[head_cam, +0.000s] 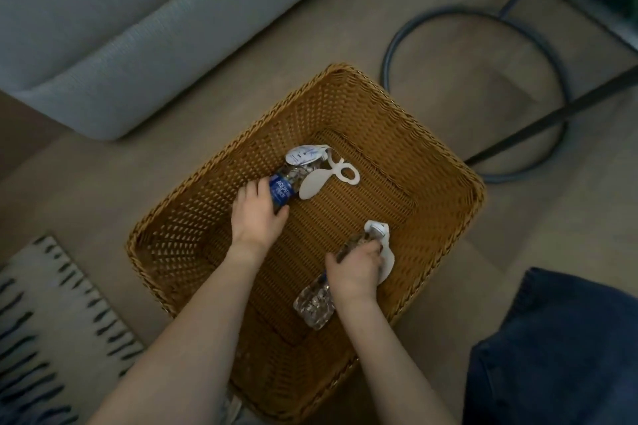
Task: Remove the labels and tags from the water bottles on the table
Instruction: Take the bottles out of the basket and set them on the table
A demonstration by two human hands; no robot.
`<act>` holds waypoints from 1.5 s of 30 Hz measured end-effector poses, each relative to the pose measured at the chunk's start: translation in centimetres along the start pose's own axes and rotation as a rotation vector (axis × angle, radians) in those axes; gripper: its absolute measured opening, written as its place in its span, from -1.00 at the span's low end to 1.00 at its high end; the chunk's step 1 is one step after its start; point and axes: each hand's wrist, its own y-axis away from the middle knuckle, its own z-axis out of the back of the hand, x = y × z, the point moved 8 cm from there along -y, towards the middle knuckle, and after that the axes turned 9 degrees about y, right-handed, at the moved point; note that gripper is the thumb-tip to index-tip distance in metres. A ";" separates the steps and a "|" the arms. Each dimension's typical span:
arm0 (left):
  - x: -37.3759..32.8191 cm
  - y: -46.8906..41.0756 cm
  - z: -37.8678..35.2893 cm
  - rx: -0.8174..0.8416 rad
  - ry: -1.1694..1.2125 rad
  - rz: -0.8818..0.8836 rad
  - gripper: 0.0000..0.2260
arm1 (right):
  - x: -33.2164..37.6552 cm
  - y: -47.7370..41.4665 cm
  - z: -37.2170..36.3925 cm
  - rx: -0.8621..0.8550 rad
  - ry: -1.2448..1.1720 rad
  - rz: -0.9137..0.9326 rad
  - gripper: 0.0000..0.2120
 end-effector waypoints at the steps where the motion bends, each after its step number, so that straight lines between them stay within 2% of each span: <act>1: 0.2 0.0 -0.2 0.006 -0.004 -0.001 -0.42 | 0.0 0.0 -0.3 0.004 0.007 -0.019 -0.09; 4: 0.6 -0.1 -0.3 -0.010 -0.022 -0.020 -0.41 | 0.1 -0.1 -1.4 0.019 -0.027 -0.054 0.03; 7: 1.1 -0.4 -0.2 -0.022 -0.003 -0.022 -0.39 | 0.7 0.0 -2.7 0.021 -0.019 -0.012 0.09; 12: 1.3 -0.7 -0.8 0.004 0.005 -0.026 -0.38 | 1.8 -0.1 -3.6 0.013 -0.025 0.131 0.06; 18: 1.5 -0.8 -1.5 0.005 0.015 0.010 -0.43 | 1.7 -0.2 -4.0 0.043 -0.161 0.110 0.03; 29: 1.3 -1.5 -2.9 0.036 -0.059 0.047 -0.42 | 1.3 -0.5 -4.4 0.043 -0.308 0.100 0.08; 31: 1.4 -1.5 -2.9 0.039 -0.038 0.061 -0.43 | 1.0 -0.6 -4.5 0.033 -0.374 0.053 0.00; 34: 1.6 -1.6 -2.8 0.046 -0.009 0.075 -0.44 | 0.3 -0.9 -4.4 -0.007 -0.400 -0.052 -0.33; 35: 1.6 -1.6 -2.8 0.044 0.000 0.076 -0.45 | 0.2 -1.0 -4.5 -0.003 -0.397 -0.067 -0.37; 45: 1.9 -1.3 -1.9 -0.006 0.186 0.082 -0.53 | -0.2 -1.5 -5.0 0.045 -0.388 -0.122 -0.38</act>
